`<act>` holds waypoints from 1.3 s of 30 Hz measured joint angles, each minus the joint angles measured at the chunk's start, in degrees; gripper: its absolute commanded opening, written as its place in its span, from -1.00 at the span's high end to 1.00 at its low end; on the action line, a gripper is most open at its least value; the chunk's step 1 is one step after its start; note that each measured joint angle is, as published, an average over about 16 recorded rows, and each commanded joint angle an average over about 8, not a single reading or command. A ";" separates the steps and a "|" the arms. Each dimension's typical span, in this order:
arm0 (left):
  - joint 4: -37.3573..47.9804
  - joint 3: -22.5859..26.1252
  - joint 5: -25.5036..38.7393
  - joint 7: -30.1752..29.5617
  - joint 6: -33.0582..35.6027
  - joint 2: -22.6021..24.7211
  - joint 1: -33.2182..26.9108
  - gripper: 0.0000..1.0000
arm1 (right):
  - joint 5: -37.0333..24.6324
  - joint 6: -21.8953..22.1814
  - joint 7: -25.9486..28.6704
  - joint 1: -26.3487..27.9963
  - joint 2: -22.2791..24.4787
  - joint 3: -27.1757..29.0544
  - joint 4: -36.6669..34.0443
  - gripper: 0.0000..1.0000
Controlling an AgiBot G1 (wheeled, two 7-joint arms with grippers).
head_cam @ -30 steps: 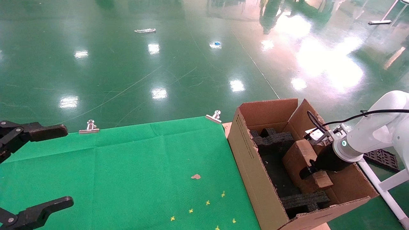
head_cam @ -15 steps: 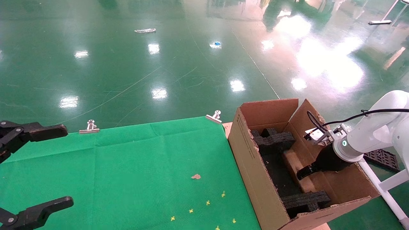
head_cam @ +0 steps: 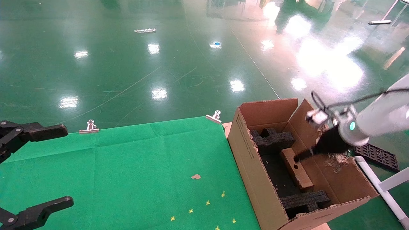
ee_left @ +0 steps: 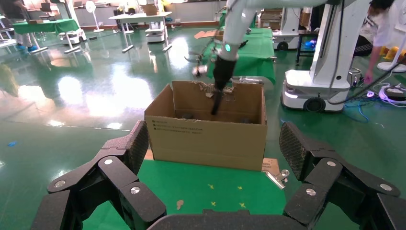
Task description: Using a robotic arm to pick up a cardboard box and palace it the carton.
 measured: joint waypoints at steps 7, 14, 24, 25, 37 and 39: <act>0.00 0.02 -0.01 0.01 -0.01 -0.01 0.00 -1.00 | 2.06 -2.40 -5.36 10.83 2.94 1.81 2.99 -1.00; 0.00 0.04 -0.03 0.02 -0.02 -0.02 -0.01 -1.00 | 4.15 -3.81 -9.33 18.90 6.00 3.71 6.24 -1.00; 0.03 0.05 -0.06 0.04 -0.03 -0.02 -0.01 -1.00 | 6.91 -5.21 -11.64 19.40 8.34 8.22 11.25 -1.00; 0.04 0.05 -0.06 0.04 -0.03 -0.02 -0.01 -1.00 | 7.28 -5.41 -11.87 18.87 8.51 8.99 11.97 -1.00; 0.07 0.09 -0.08 0.06 -0.02 -0.03 -0.03 -1.00 | 12.42 -8.12 -15.65 6.75 9.74 21.72 23.35 -1.00; 0.07 0.10 -0.08 0.06 -0.02 -0.03 -0.04 -1.00 | 13.35 -8.61 -16.35 4.51 9.95 24.05 25.43 -1.00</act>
